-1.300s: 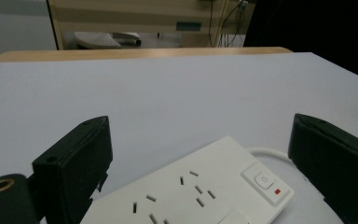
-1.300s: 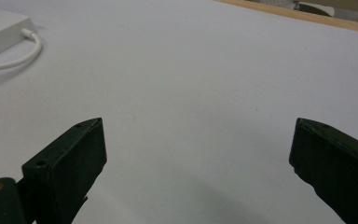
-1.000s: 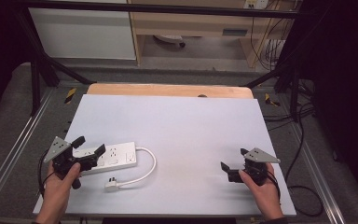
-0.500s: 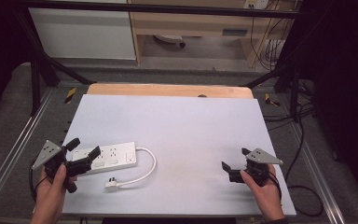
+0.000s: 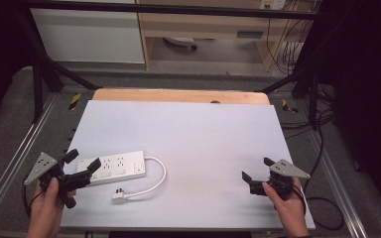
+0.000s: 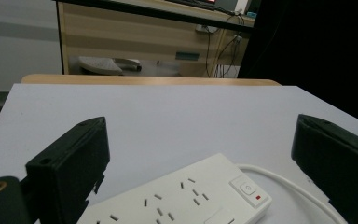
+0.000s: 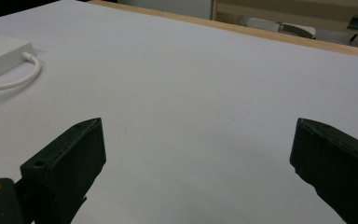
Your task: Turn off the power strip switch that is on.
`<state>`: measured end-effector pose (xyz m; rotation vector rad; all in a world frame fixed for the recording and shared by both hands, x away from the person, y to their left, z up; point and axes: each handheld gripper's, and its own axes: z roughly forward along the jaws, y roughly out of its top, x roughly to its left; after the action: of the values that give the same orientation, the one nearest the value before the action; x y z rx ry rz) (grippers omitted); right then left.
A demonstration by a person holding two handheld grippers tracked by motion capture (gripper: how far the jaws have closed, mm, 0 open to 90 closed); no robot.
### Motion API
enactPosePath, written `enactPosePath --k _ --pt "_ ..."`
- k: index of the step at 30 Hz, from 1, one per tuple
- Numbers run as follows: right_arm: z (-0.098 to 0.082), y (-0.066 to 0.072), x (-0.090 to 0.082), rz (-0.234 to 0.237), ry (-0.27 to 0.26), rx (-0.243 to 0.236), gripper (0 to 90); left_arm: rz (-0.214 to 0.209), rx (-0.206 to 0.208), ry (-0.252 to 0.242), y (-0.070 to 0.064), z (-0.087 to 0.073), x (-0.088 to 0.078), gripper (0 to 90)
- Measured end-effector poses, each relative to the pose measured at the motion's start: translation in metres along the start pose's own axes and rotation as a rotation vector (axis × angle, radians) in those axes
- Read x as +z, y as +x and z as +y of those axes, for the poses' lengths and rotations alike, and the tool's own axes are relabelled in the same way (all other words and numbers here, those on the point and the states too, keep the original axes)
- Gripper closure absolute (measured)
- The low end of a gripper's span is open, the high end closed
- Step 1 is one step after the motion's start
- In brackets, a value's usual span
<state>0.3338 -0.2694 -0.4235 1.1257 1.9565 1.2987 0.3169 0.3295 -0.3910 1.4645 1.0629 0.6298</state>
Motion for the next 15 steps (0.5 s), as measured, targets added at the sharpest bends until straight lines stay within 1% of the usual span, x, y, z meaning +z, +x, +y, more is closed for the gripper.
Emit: enactPosePath --k 5,8,11,15 --pt "0.000 0.000 -0.001 -0.003 0.000 -0.006 3.6 0.011 -0.015 0.000 0.006 -0.003 -0.004 3.7" --pt "0.000 0.000 -0.001 -0.002 0.002 -0.006 3.6 0.007 -0.014 0.010 0.008 -0.005 -0.005 3.8" --pt "-0.001 0.000 -0.001 -0.008 0.004 -0.010 3.6 0.007 -0.007 0.033 0.009 -0.008 -0.005 3.7" --pt "-0.002 -0.001 -0.001 -0.009 0.011 -0.011 3.5 -0.002 0.008 0.091 0.008 -0.015 -0.003 3.7"
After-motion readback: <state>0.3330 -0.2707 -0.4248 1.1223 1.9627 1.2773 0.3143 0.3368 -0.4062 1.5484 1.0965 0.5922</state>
